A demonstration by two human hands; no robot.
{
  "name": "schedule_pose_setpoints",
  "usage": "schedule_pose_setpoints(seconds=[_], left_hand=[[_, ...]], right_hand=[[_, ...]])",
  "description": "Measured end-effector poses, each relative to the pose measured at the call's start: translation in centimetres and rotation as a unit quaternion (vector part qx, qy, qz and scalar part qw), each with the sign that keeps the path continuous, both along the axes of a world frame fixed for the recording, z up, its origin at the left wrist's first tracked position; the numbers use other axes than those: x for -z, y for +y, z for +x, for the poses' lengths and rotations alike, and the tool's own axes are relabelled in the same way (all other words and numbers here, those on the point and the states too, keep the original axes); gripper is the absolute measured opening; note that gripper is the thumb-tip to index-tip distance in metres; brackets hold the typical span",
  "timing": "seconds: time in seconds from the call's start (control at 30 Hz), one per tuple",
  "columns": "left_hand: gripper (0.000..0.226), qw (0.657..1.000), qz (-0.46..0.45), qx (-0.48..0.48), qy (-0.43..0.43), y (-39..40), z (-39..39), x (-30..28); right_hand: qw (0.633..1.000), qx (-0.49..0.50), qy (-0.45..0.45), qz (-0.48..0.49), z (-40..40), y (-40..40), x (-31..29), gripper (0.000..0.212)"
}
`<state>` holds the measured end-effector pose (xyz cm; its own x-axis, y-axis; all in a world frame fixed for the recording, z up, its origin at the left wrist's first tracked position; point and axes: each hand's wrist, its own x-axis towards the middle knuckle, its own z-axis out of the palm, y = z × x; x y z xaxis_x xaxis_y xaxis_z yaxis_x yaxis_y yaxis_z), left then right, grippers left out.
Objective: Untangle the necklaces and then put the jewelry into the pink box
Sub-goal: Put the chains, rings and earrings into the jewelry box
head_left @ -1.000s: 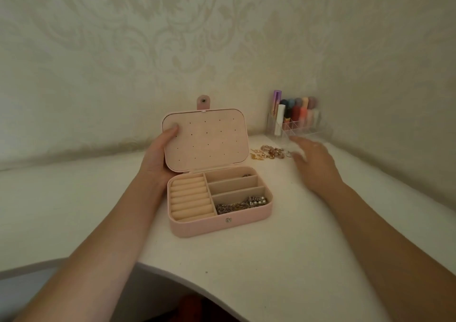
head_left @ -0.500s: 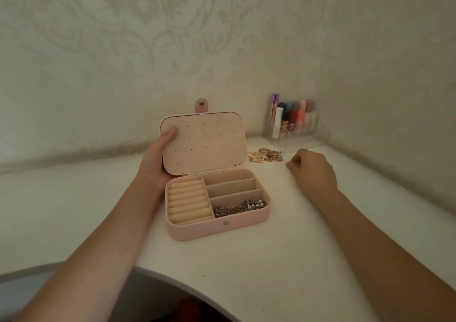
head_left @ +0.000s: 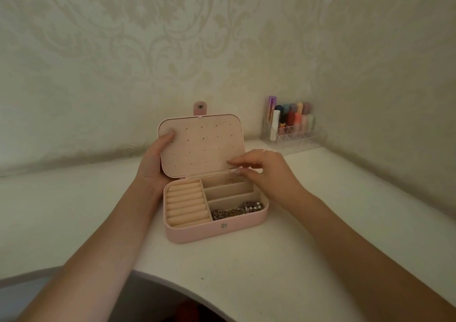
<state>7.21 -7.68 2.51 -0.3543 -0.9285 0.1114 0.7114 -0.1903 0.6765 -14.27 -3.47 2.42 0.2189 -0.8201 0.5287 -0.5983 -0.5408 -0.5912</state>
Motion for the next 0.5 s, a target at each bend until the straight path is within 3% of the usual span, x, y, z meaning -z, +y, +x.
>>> schedule_pose_setpoints(seconds=[0.1,0.17,0.3,0.4,0.5], left_hand=[[0.041,0.999,-0.001,-0.041,-0.009,0.6,-0.3,-0.5],[0.045,0.998,0.004,-0.058,-0.015,0.8,-0.5,-0.8],[0.053,0.996,0.003,-0.082,-0.041,0.9,-0.6,-1.3],[0.038,0.985,0.039,-0.149,-0.077,0.4,0.4,-1.2],[0.016,0.951,0.061,-0.251,-0.167,-1.3,1.4,-0.5]], right_hand=[[0.988,0.087,-0.127,-0.025,-1.4,-0.5,-0.2,0.024],[0.972,0.188,-0.122,-0.069,-3.3,-0.6,-0.1,0.023],[0.965,0.264,-0.004,0.009,-6.0,-1.1,1.7,0.029],[0.958,0.267,0.083,0.067,-6.0,-1.7,2.3,0.037],[0.944,0.258,0.193,0.069,-5.6,-1.9,2.3,0.042]])
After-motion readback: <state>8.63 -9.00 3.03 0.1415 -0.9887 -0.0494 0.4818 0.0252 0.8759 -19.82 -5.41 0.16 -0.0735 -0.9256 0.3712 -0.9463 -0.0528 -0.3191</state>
